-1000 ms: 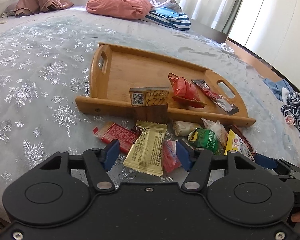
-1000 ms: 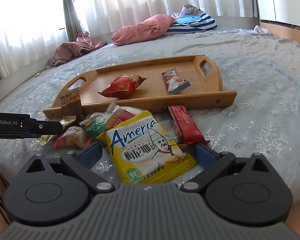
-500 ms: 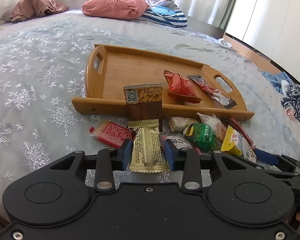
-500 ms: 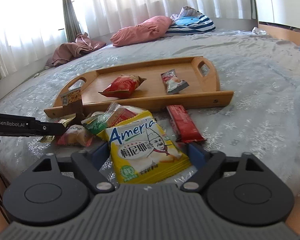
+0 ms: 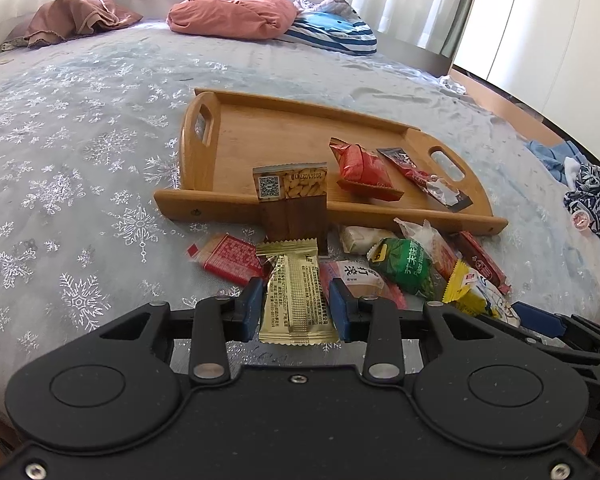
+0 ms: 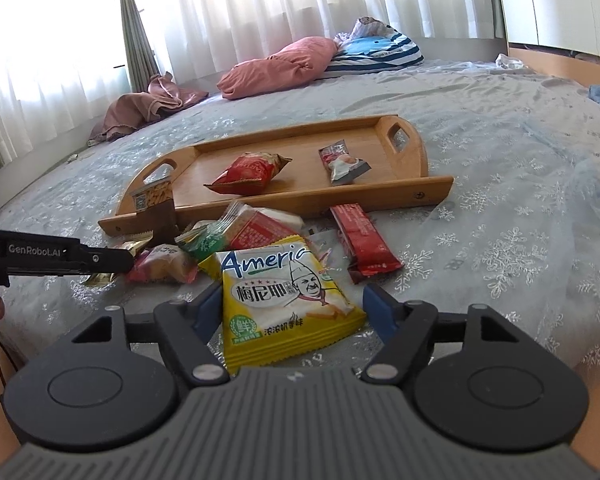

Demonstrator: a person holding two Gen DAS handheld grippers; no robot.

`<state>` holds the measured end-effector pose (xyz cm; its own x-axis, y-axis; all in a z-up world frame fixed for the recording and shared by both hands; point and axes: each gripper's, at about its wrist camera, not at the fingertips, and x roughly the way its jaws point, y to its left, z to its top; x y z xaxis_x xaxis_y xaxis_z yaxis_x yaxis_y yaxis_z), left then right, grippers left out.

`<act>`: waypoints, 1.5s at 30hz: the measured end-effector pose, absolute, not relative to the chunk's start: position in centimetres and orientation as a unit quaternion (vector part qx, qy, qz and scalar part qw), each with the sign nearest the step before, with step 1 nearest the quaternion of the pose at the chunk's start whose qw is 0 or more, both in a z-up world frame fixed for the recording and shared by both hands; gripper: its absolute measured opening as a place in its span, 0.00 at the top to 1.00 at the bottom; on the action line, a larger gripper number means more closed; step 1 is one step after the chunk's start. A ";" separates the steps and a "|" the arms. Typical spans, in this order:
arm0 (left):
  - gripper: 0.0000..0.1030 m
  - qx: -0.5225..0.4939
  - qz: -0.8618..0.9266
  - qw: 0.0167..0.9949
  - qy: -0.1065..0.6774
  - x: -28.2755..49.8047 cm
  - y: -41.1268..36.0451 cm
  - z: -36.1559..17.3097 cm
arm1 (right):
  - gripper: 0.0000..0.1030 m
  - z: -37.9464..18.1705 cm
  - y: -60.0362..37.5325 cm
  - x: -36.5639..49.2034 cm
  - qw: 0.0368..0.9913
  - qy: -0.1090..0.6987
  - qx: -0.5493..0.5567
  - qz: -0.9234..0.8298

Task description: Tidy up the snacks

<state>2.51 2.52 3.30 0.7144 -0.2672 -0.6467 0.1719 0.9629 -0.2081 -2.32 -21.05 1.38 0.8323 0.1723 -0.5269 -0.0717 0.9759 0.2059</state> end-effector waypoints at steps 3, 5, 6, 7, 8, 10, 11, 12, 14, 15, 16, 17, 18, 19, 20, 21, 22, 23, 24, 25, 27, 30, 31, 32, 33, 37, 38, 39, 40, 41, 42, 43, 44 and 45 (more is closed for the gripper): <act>0.67 -0.066 -0.117 0.924 0.359 2.5 2.5 3.3 | 0.30 1.5 -20.7 -2.6 0.954 0.281 0.080 0.066; 0.67 -0.067 -0.116 0.924 0.359 2.3 2.7 3.3 | 0.30 1.5 -20.6 -2.6 0.954 0.282 0.078 0.068; 0.67 -0.067 -0.116 0.924 0.359 2.3 2.7 3.3 | 0.30 1.6 -20.5 -2.6 0.954 0.282 0.077 0.068; 0.67 -0.068 -0.115 0.924 0.359 2.3 2.7 3.4 | 0.30 1.6 -20.6 -2.6 0.954 0.281 0.077 0.067; 0.67 -0.068 -0.115 0.924 0.358 2.2 2.8 3.4 | 0.30 1.6 -20.6 -2.6 0.954 0.281 0.078 0.067; 0.67 -0.068 -0.114 0.924 0.358 2.1 2.8 3.4 | 0.31 1.7 -20.6 -2.7 0.955 0.280 0.079 0.066; 0.67 -0.069 -0.113 0.924 0.358 2.1 2.9 3.5 | 0.31 1.8 -20.6 -2.7 0.955 0.279 0.079 0.066; 0.67 -0.069 -0.113 0.924 0.358 2.1 2.9 3.5 | 0.31 1.9 -20.5 -2.8 0.955 0.279 0.078 0.065; 0.67 -0.070 -0.112 0.924 0.359 2.1 2.9 3.5 | 0.31 2.0 -20.5 -2.9 0.956 0.277 0.076 0.065; 0.67 -0.070 -0.111 0.924 0.359 2.1 2.9 3.5 | 0.31 2.0 -20.5 -2.9 0.956 0.276 0.075 0.065; 0.67 -0.071 -0.111 0.924 0.359 2.1 2.9 3.5 | 0.32 2.1 -20.5 -3.0 0.956 0.276 0.074 0.065; 0.67 -0.071 -0.110 0.924 0.359 2.1 3.0 3.5 | 0.32 2.1 -20.5 -3.0 0.957 0.275 0.073 0.065; 0.67 -0.072 -0.110 0.924 0.359 2.1 3.0 3.6 | 0.32 2.2 -20.5 -3.1 0.957 0.274 0.072 0.065; 0.67 -0.073 -0.109 0.924 0.359 2.1 3.0 3.6 | 0.32 2.2 -20.4 -3.1 0.957 0.273 0.071 0.065; 0.67 -0.073 -0.109 0.924 0.358 2.0 3.1 3.6 | 0.32 2.2 -20.3 -3.2 0.958 0.272 0.069 0.065; 0.67 -0.073 -0.109 0.925 0.358 2.0 3.1 3.7 | 0.32 2.3 -20.3 -3.3 0.958 0.271 0.068 0.065; 0.67 -0.074 -0.109 0.925 0.357 2.0 3.1 3.8 | 0.32 2.4 -20.2 -3.3 0.959 0.269 0.067 0.065; 0.67 -0.074 -0.109 0.925 0.356 2.0 3.1 3.9 | 0.32 2.5 -20.2 -3.4 0.959 0.268 0.066 0.065; 0.67 -0.074 -0.109 0.926 0.355 2.0 3.2 3.9 | 0.32 2.5 -20.2 -3.4 0.959 0.266 0.066 0.065; 0.67 -0.074 -0.108 0.926 0.354 2.0 3.2 4.0 | 0.32 2.6 -20.2 -3.4 0.960 0.264 0.066 0.066; 0.67 -0.074 -0.109 0.927 0.352 1.9 3.2 4.2 | 0.32 2.9 -20.2 -3.5 0.961 0.260 0.064 0.065; 0.68 -0.075 -0.109 0.927 0.350 1.9 3.2 4.4 | 0.32 3.1 -20.2 -3.5 0.963 0.255 0.063 0.066; 0.68 -0.076 -0.109 0.928 0.349 1.9 3.2 4.5 | 0.32 3.1 -20.3 -3.4 0.963 0.254 0.063 0.066; 0.68 -0.076 -0.109 0.928 0.348 1.8 3.2 4.6 | 0.32 3.2 -20.3 -3.4 0.963 0.254 0.063 0.066; 0.68 -0.076 -0.109 0.928 0.348 1.8 3.2 4.7 | 0.32 3.2 -20.3 -3.3 0.963 0.253 0.063 0.065; 0.68 -0.076 -0.108 0.930 0.344 1.8 3.3 5.1 | 0.32 3.4 -20.3 -3.3 0.964 0.249 0.065 0.065; 0.68 -0.076 -0.108 0.930 0.343 1.8 3.3 5.1 | 0.32 3.4 -20.3 -3.3 0.964 0.248 0.065 0.065; 0.68 -0.076 -0.108 0.930 0.343 1.8 3.3 5.2 | 0.32 3.4 -20.3 -3.3 0.964 0.248 0.065 0.065; 0.68 -0.075 -0.108 0.930 0.343 1.9 3.3 5.3 | 0.32 3.5 -20.3 -3.3 0.965 0.247 0.065 0.065; 0.68 -0.076 -0.108 0.930 0.343 1.9 3.3 5.4 | 0.32 3.5 -20.4 -3.3 0.965 0.246 0.065 0.065; 0.68 -0.078 -0.109 0.930 0.343 1.9 3.3 5.4 | 0.32 3.5 -20.4 -3.3 0.965 0.246 0.065 0.065; 0.68 -0.079 -0.109 0.930 0.343 1.9 3.3 5.4 | 0.32 3.4 -20.4 -3.3 0.965 0.246 0.066 0.064; 0.68 -0.079 -0.109 0.930 0.343 1.9 3.3 5.5 | 0.33 3.4 -20.5 -3.3 0.965 0.246 0.068 0.063; 0.68 -0.079 -0.109 0.930 0.342 1.9 3.2 5.6 | 0.33 3.4 -20.5 -3.3 0.965 0.246 0.071 0.061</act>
<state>1.91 3.22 5.56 0.7421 -0.2563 -0.6194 0.1486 0.9639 -0.2208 -3.28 -20.48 3.41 0.8719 0.1529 -0.4653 -0.0834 0.9825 0.1665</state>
